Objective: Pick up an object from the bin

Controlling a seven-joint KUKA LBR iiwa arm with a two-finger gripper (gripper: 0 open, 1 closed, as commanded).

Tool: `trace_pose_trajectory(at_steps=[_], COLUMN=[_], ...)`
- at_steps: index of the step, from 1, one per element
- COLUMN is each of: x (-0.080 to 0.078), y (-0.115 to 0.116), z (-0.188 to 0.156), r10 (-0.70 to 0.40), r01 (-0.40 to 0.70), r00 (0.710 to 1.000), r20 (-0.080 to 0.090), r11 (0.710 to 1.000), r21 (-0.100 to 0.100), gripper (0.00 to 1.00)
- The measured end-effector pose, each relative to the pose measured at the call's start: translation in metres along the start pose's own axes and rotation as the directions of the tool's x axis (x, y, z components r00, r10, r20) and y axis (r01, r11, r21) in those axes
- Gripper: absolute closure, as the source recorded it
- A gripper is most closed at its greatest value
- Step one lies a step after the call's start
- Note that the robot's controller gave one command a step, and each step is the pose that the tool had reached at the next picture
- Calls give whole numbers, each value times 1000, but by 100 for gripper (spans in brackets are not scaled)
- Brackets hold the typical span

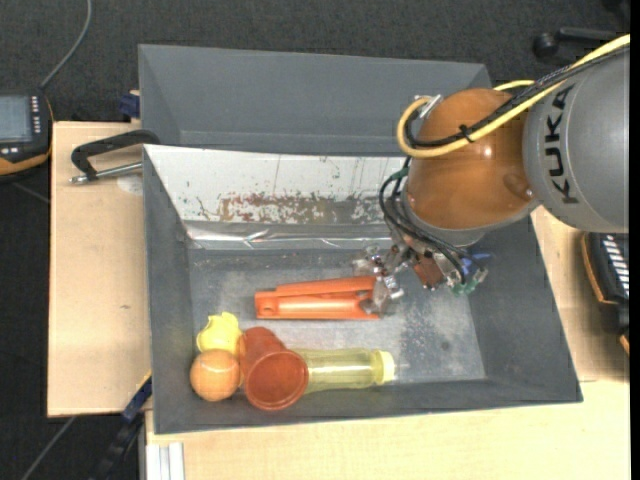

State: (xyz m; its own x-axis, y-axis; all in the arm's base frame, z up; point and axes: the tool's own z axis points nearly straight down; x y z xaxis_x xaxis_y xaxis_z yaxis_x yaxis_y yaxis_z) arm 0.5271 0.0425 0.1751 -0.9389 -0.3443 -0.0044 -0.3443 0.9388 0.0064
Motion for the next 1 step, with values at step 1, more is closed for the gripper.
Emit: trace_pose_trajectory(at_steps=[1], x=[-1], y=[2], z=[-51], r10=[-82], r01=[82], r00=[997], r20=[9], r11=[997], r21=[8], gripper=[100])
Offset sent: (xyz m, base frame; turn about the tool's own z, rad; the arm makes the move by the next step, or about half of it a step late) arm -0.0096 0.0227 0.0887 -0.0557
